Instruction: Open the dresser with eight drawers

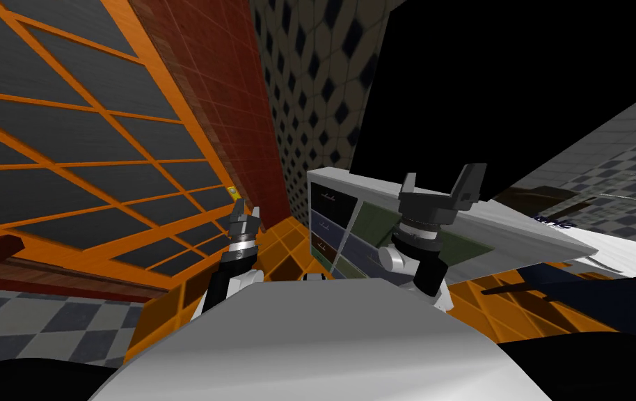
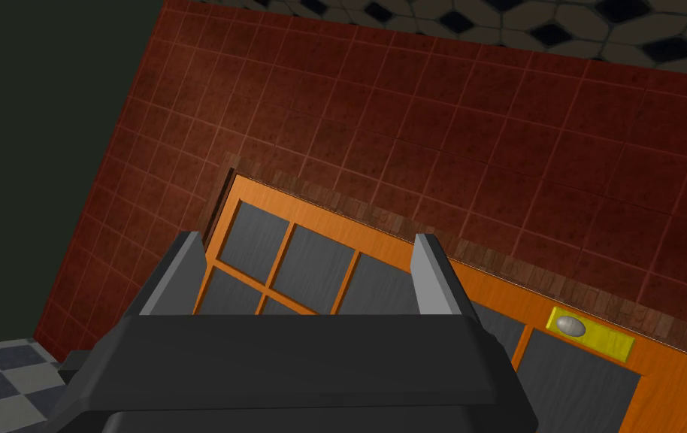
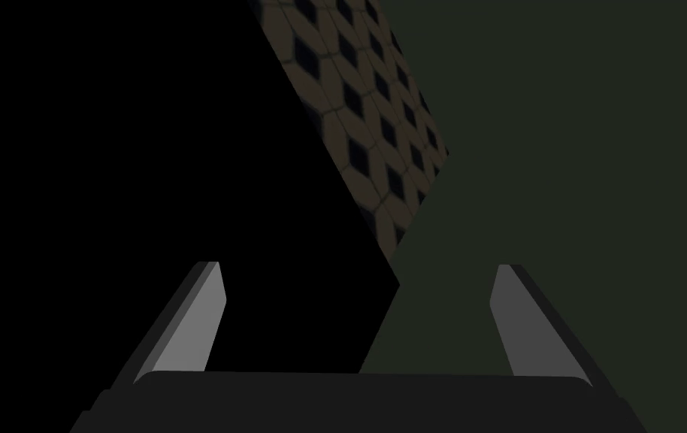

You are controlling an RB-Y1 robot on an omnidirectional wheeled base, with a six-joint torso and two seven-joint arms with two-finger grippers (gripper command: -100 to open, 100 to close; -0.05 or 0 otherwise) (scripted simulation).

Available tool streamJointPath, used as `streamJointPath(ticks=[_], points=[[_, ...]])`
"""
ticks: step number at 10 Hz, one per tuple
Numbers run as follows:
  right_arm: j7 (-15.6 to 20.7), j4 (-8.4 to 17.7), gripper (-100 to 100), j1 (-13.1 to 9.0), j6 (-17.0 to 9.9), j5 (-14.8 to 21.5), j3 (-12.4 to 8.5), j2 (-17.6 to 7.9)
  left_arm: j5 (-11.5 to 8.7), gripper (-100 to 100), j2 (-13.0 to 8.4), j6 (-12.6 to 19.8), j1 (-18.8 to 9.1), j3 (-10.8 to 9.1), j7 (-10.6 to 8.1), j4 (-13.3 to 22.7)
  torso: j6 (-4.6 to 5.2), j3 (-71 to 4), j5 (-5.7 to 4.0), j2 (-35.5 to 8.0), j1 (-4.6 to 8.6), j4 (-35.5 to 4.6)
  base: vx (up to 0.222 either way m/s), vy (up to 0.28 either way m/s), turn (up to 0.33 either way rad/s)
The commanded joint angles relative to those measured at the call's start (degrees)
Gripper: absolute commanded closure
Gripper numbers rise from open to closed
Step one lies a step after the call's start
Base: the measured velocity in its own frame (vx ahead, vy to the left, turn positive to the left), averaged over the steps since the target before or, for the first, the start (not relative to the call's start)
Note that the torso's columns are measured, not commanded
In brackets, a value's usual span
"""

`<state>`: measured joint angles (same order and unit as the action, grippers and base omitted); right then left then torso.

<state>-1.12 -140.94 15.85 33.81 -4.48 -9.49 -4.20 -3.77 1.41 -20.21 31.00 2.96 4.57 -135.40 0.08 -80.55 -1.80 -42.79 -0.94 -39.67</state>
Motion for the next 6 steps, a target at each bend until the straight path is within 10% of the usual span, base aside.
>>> streamJointPath(ticks=[1, 6], points=[[-0.03, 1.77, -100, 2.19, -0.89, 0.55, 0.54, -0.77, 0.0, 0, 0.0, 0.0, -0.01, 0.0, 0.0, 0.01, 0.01, -1.05, 0.14, -0.57, 0.22, -0.82, 0.005, 0.006, -0.019], [-0.03, 1.77, -100, 2.19, -0.89, 0.55, 0.54, -0.77, 0.0, 0, 0.0, 0.01, -0.01, 0.0, 0.0, 0.01, -0.03, -1.29, 0.26, -0.72, 0.08, -1.14, -0.002, -0.002, 0.005]])
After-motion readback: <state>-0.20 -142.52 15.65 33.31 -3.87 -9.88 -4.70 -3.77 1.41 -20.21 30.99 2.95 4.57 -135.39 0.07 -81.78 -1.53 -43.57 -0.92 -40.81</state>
